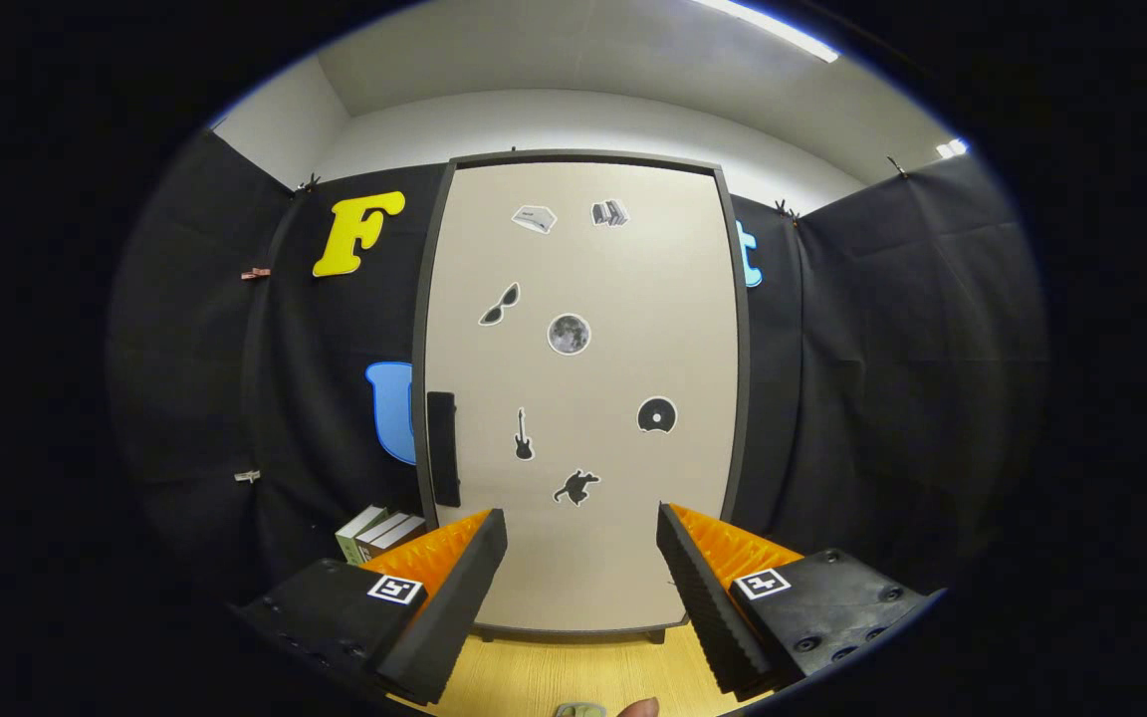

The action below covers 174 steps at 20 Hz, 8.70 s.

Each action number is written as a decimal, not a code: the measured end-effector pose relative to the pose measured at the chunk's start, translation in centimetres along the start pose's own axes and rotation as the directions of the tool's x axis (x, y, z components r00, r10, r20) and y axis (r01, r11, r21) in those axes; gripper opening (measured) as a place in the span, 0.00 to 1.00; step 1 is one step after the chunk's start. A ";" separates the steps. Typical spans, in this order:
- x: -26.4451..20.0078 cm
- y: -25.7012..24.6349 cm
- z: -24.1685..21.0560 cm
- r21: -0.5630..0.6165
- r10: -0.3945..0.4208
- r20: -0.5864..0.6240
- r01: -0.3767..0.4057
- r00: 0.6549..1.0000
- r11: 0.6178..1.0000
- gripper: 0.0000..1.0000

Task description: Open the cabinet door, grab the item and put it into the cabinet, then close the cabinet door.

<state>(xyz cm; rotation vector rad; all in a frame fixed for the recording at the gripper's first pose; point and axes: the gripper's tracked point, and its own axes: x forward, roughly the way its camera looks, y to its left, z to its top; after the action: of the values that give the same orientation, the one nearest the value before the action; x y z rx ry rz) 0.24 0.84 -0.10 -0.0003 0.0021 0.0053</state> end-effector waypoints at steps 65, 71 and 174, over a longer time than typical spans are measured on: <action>1.0 6.9 -2.2 0.043 0.285 -0.070 -0.283 0.956 0.958 0.17; -2.3 2.2 -1.7 0.049 0.225 -0.056 -0.223 0.973 0.974 0.17; 8.5 6.2 -15.8 0.095 0.115 -0.460 -0.080 0.881 0.992 0.19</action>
<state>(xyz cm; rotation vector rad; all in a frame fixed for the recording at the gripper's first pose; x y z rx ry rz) 8.65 7.06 -15.88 0.0723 0.4857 0.1064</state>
